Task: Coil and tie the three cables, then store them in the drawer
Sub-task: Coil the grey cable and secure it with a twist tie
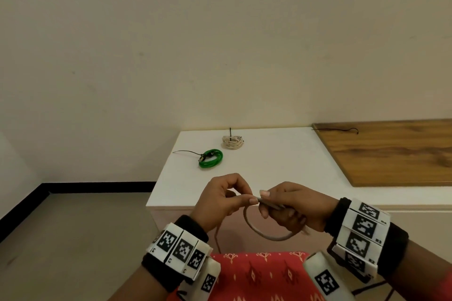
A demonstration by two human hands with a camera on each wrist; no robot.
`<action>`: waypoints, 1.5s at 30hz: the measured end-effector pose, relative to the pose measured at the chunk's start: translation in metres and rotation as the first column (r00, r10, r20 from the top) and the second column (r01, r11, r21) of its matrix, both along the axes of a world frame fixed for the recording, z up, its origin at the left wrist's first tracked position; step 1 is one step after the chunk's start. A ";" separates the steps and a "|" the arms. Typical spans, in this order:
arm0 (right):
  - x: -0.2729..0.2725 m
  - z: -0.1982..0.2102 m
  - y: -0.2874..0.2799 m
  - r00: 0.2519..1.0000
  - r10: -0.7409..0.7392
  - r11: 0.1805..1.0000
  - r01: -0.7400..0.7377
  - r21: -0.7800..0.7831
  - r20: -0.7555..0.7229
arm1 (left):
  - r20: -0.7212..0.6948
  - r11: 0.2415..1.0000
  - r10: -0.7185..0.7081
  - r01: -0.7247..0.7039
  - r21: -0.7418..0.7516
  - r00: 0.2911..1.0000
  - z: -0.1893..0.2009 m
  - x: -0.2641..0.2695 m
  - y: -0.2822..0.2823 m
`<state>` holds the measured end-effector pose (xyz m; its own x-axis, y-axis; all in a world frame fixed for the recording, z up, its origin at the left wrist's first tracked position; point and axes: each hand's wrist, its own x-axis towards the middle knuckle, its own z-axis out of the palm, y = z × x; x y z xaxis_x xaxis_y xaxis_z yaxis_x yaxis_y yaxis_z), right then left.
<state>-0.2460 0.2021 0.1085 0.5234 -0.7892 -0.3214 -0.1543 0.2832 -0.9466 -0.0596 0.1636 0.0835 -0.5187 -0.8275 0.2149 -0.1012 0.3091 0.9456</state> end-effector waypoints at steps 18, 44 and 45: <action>-0.055 0.018 -0.030 0.632 -0.049 0.973 -0.143 0.179 0.773 | 0.089 0.975 0.212 -0.205 -0.083 0.973 -0.051 0.033 -0.025; 0.016 -0.023 -0.003 0.923 -0.217 0.895 0.059 -0.441 -0.318 | 0.262 0.281 0.551 0.119 -0.952 0.792 -0.033 -0.022 0.015; 0.016 -0.024 -0.003 0.924 -0.166 0.920 0.019 -0.392 -0.344 | 0.249 0.307 0.555 0.083 -0.948 0.794 -0.029 -0.022 0.016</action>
<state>-0.2297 0.1995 0.0846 0.3464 -0.9269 -0.1445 -0.4981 -0.0512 -0.8656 -0.0814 0.1795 0.0547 -0.6096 -0.3756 0.6981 -0.6244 0.7700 -0.1310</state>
